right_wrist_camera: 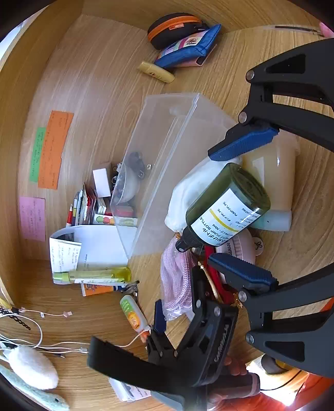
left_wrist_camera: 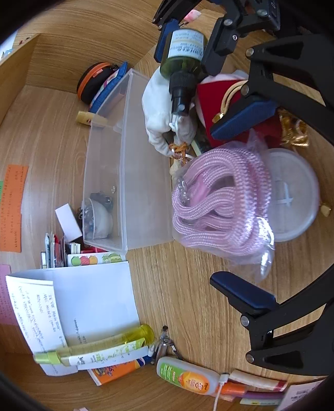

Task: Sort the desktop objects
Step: 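Lift the green glass bottle with the right gripper while the left gripper lifts the bagged pink rope, then carry both items over the clear bin and open both grippers to drop them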

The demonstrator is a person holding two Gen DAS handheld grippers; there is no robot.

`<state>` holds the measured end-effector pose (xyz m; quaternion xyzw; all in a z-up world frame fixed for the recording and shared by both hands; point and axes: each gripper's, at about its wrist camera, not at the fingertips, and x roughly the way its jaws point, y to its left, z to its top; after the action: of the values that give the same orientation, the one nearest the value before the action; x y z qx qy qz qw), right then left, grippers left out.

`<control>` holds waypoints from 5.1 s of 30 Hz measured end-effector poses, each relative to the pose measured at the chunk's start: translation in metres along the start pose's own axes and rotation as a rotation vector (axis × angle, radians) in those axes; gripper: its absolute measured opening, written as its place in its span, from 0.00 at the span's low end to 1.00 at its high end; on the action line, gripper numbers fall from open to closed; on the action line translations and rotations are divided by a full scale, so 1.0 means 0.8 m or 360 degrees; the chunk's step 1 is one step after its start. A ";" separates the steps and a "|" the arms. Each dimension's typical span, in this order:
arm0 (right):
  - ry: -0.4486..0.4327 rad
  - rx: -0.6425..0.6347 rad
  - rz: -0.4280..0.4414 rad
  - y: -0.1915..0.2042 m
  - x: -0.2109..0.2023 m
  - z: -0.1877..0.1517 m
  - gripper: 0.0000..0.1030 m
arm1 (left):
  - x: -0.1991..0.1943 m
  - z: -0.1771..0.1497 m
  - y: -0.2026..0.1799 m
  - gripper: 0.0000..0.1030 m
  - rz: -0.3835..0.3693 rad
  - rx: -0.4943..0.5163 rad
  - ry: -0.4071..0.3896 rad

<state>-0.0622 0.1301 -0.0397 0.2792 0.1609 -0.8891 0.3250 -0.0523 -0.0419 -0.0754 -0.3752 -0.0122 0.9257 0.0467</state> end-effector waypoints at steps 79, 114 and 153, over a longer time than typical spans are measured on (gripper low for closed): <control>-0.0319 0.0157 -0.0013 -0.112 -0.061 0.088 0.38 | -0.084 0.098 -0.013 0.59 0.0016 0.0045 -0.0409; 0.0120 0.0125 0.0170 -0.145 0.129 0.129 0.38 | 0.099 0.192 0.006 0.59 -0.0034 0.0032 0.0030; 0.0168 0.0081 0.0057 -0.143 0.134 0.127 0.75 | 0.097 0.185 -0.018 0.89 0.0177 0.0243 0.0066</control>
<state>-0.2461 0.1145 -0.0115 0.3366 0.1502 -0.8710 0.3249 -0.2093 -0.0181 -0.0222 -0.3896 0.0801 0.9172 0.0238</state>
